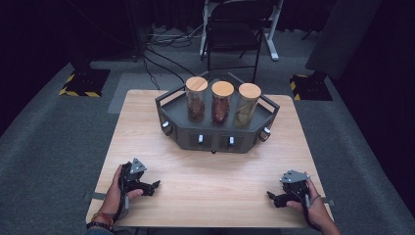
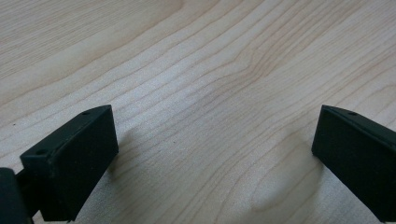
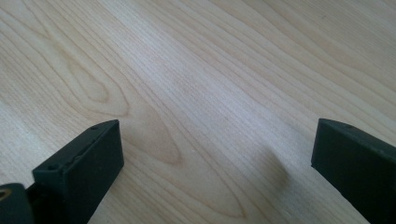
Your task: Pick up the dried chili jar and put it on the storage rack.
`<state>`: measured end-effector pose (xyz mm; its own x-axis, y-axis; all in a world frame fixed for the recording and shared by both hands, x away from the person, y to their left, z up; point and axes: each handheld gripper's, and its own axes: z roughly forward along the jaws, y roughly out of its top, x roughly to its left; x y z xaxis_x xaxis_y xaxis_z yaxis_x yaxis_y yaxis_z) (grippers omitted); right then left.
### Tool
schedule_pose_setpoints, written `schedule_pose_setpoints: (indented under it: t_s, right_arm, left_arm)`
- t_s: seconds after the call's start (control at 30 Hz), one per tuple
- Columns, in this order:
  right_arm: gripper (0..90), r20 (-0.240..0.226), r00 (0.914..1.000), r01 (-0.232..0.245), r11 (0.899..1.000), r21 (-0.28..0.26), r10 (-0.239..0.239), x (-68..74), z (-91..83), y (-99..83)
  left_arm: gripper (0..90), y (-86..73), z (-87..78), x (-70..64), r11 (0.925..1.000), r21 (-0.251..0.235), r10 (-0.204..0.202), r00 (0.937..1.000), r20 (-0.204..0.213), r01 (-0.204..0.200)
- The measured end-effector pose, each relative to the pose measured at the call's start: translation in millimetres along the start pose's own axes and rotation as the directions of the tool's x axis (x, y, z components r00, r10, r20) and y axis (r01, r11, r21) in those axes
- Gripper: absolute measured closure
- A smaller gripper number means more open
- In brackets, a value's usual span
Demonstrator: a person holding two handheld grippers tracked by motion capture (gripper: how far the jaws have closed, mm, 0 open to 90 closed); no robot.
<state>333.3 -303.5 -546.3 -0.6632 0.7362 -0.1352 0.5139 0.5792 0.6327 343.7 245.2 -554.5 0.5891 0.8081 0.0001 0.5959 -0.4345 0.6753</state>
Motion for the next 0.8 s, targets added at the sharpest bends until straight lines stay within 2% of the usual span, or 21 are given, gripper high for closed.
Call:
schedule_pose_setpoints:
  t_s: [0.17,0.3,0.37,0.8]
  right_arm:
    - [0.2,-0.027,0.9979,-0.060,0.997,-0.040,0.059,-4.3,1.0,-9.1]
    - [0.0,-0.074,0.9898,-0.127,0.989,-0.073,0.122,-9.5,3.2,-17.1]
    - [0.0,-0.080,0.9899,-0.124,0.988,-0.090,0.117,-11.3,3.5,-19.5]
    - [0.0,-0.082,0.9900,-0.122,0.988,-0.090,0.115,-12.2,3.6,-19.6]
  left_arm:
    - [0.0,0.0,0.0,0.0,1.0000,0.000,0.000,1.0000,0.000,0.000]
    - [0.0,0.0,0.0,0.0,1.0000,0.000,0.000,1.0000,0.000,0.000]
    - [0.0,0.0,0.0,0.0,1.0000,0.000,0.000,1.0000,0.000,0.000]
    - [0.0,0.0,0.0,0.3,1.0000,0.000,0.003,1.0000,0.002,-0.003]
